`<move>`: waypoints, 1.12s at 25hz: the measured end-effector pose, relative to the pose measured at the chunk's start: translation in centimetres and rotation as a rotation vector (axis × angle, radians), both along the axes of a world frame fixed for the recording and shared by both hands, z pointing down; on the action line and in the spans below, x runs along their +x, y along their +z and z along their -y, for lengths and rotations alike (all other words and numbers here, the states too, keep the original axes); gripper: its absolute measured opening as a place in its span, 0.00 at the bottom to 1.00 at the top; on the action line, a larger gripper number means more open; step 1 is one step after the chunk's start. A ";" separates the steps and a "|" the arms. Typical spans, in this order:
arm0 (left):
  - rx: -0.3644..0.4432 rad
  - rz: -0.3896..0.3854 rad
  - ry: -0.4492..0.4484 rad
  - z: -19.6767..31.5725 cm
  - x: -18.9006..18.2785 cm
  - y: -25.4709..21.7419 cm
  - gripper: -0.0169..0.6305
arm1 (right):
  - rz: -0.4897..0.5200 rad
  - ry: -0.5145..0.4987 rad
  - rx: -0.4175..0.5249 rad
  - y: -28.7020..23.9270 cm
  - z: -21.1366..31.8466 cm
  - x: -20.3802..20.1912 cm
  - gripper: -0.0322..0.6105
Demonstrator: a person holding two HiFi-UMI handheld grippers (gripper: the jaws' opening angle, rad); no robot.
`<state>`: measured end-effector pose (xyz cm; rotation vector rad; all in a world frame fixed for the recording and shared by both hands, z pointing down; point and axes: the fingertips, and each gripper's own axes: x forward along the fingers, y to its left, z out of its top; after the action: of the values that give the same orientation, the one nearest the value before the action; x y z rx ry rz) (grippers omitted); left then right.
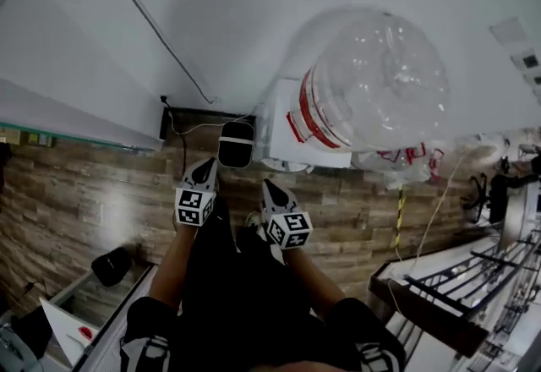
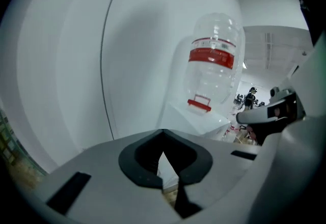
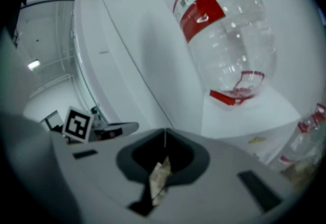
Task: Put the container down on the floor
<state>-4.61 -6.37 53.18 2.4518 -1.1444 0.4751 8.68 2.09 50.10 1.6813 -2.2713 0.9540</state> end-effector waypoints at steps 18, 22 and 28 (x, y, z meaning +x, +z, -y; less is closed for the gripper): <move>0.367 -0.105 -0.185 -12.5 -5.1 -23.0 0.07 | -0.012 -0.063 0.198 -11.0 -7.6 2.6 0.10; 0.348 -0.136 -0.183 -13.0 -6.7 -23.2 0.07 | -0.018 -0.059 0.183 -11.4 -8.6 0.6 0.10; 0.363 -0.142 -0.150 -12.7 -8.1 -24.2 0.07 | -0.014 -0.053 0.164 -11.7 -9.1 -2.3 0.10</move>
<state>-12.69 6.28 28.93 2.6188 -1.4442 0.0484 6.36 11.22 38.36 1.6734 -2.4305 0.7611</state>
